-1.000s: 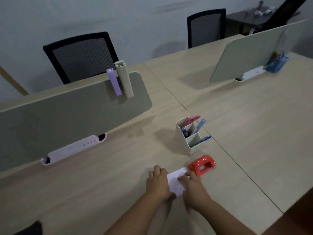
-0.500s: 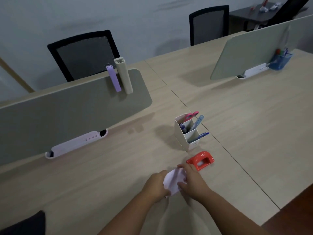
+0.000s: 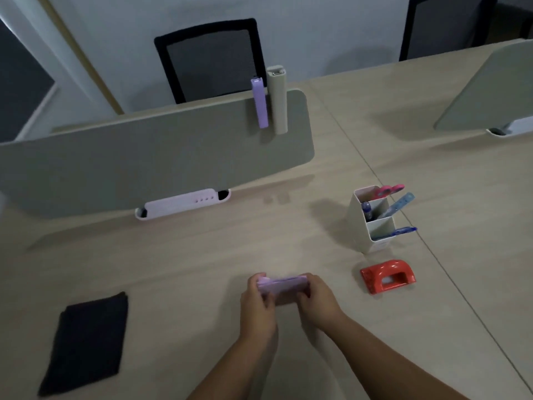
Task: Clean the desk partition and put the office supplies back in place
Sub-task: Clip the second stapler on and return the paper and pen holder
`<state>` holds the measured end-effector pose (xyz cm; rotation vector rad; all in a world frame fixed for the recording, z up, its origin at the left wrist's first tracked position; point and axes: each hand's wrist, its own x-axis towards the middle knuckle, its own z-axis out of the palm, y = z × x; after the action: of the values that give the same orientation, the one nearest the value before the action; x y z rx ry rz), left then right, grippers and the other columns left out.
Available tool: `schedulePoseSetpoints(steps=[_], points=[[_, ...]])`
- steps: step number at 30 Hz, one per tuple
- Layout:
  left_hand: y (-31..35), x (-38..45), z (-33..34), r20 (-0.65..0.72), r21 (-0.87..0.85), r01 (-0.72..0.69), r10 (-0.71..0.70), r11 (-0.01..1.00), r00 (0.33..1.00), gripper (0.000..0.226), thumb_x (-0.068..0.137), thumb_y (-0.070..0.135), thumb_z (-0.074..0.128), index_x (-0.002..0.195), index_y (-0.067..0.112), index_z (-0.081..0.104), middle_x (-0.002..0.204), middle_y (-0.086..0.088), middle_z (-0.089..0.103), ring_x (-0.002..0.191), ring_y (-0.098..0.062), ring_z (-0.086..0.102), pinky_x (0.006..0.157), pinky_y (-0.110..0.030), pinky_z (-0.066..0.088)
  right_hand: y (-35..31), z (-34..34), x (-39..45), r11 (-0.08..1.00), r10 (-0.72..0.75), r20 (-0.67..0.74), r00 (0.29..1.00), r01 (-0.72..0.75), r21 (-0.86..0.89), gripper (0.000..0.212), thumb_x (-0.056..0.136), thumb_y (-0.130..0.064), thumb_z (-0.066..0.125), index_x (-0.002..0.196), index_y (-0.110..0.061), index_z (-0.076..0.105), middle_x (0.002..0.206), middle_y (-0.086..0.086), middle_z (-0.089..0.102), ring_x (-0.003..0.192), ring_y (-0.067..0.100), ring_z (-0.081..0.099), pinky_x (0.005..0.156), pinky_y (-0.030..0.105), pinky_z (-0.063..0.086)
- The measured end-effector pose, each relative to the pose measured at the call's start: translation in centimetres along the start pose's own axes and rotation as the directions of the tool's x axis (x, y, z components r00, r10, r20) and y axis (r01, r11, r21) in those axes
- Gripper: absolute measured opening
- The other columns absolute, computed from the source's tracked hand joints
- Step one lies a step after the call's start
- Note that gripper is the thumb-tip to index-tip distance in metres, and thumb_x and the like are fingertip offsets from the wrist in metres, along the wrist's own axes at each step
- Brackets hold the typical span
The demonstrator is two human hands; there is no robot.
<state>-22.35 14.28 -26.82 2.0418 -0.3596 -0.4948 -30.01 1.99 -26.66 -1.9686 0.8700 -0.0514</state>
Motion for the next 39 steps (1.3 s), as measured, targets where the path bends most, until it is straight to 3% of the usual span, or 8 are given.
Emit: schedulePoseSetpoints(steps=[5, 9, 18, 21, 25, 28, 30, 39], points=[[0.2, 0.9, -0.9, -0.062, 0.058, 0.017, -0.013, 0.998, 0.998, 0.043, 0.088, -0.002, 0.043, 0.125, 0.016, 0.053, 0.116, -0.004, 0.064, 0.106, -0.019, 0.061, 0.093, -0.032, 0.049, -1.8, 1.6, 1.7, 1.0, 0.006, -0.011, 1.0, -0.006, 0.008, 0.026, 0.089, -0.006, 0.051, 0.113, -0.002, 0.058, 0.113, 0.012, 0.063, 0.105, 0.026, 0.06, 0.086, 0.027, 0.046], [-0.3, 5.0, -5.4, -0.169, 0.164, 0.054, -0.026, 0.985, 0.985, 0.035, 0.093, 0.01, 0.046, 0.128, 0.015, 0.053, 0.115, -0.016, 0.06, 0.104, -0.031, 0.059, 0.088, -0.035, 0.049, -6.5, 3.3, 5.0, 0.987, -0.002, -0.117, 0.993, 0.02, 0.157, 0.012, 0.087, -0.01, 0.056, 0.095, -0.018, 0.06, 0.087, -0.001, 0.068, 0.079, 0.015, 0.063, 0.064, 0.011, 0.043], [-0.6, 18.2, -16.6, -0.397, 0.09, -0.02, 0.054, 0.996, 0.916, 0.011, 0.094, 0.013, 0.052, 0.098, 0.01, 0.062, 0.096, -0.01, 0.065, 0.093, -0.03, 0.059, 0.077, -0.037, 0.048, -18.6, 9.8, 15.5, 0.933, -0.07, -0.175, 0.982, 0.127, 0.338, 0.009, 0.082, -0.01, 0.063, 0.079, -0.018, 0.066, 0.079, 0.0, 0.07, 0.08, 0.021, 0.066, 0.086, 0.044, 0.053], [-1.3, 22.7, -18.9, -0.448, 0.064, -0.051, 0.074, 0.997, 0.891, 0.009, 0.092, 0.015, 0.057, 0.087, 0.011, 0.063, 0.083, -0.006, 0.067, 0.079, -0.025, 0.062, 0.067, -0.029, 0.042, -21.2, 12.0, 18.9, 0.914, -0.073, -0.206, 0.976, 0.148, 0.378, 0.02, 0.083, -0.015, 0.063, 0.071, -0.031, 0.064, 0.067, -0.017, 0.067, 0.069, 0.003, 0.063, 0.102, 0.049, 0.044], [-3.4, 27.5, -20.3, -0.449, -0.024, -0.066, 0.049, 0.997, 0.892, 0.011, 0.091, 0.016, 0.059, 0.095, 0.011, 0.068, 0.09, -0.006, 0.072, 0.081, -0.022, 0.065, 0.076, -0.033, 0.049, -22.1, 14.9, 22.8, 0.914, -0.03, -0.211, 0.977, 0.113, 0.39, 0.012, 0.084, -0.017, 0.061, 0.079, -0.027, 0.065, 0.07, -0.005, 0.067, 0.076, 0.015, 0.066, 0.11, 0.055, 0.032], [-5.6, 29.1, -20.0, -0.474, -0.082, -0.046, 0.002, 0.996, 0.88, 0.011, 0.09, 0.015, 0.062, 0.096, 0.009, 0.069, 0.087, -0.006, 0.071, 0.082, -0.025, 0.067, 0.077, -0.034, 0.051, -21.4, 16.5, 24.1, 0.902, 0.0, -0.217, 0.976, 0.094, 0.422, 0.009, 0.085, -0.015, 0.062, 0.084, -0.022, 0.067, 0.071, -0.006, 0.067, 0.079, 0.017, 0.067, 0.109, 0.019, 0.032], [-6.8, 29.4, -19.7, -0.493, -0.128, -0.022, -0.045, 0.992, 0.869, 0.011, 0.088, 0.017, 0.064, 0.095, 0.012, 0.069, 0.081, 0.006, 0.067, 0.081, -0.023, 0.068, 0.077, -0.031, 0.051, -21.0, 17.4, 24.3, 0.895, 0.006, -0.226, 0.974, 0.096, 0.435, 0.012, 0.086, -0.013, 0.063, 0.08, -0.024, 0.067, 0.073, -0.01, 0.067, 0.076, 0.005, 0.065, 0.082, -0.007, 0.028], [-8.7, 30.5, -20.5, -0.566, -0.052, 0.037, -0.06, 0.998, 0.822, 0.016, 0.076, 0.046, 0.071, 0.085, 0.041, 0.059, 0.081, 0.016, 0.071, 0.086, -0.016, 0.067, 0.085, -0.045, 0.052, -20.4, 19.2, 25.0, 0.863, 0.093, -0.233, 0.968, 0.039, 0.503, 0.019, 0.086, -0.015, 0.063, 0.079, -0.033, 0.066, 0.077, -0.019, 0.067, 0.067, -0.013, 0.06, 0.062, -0.003, 0.04]])
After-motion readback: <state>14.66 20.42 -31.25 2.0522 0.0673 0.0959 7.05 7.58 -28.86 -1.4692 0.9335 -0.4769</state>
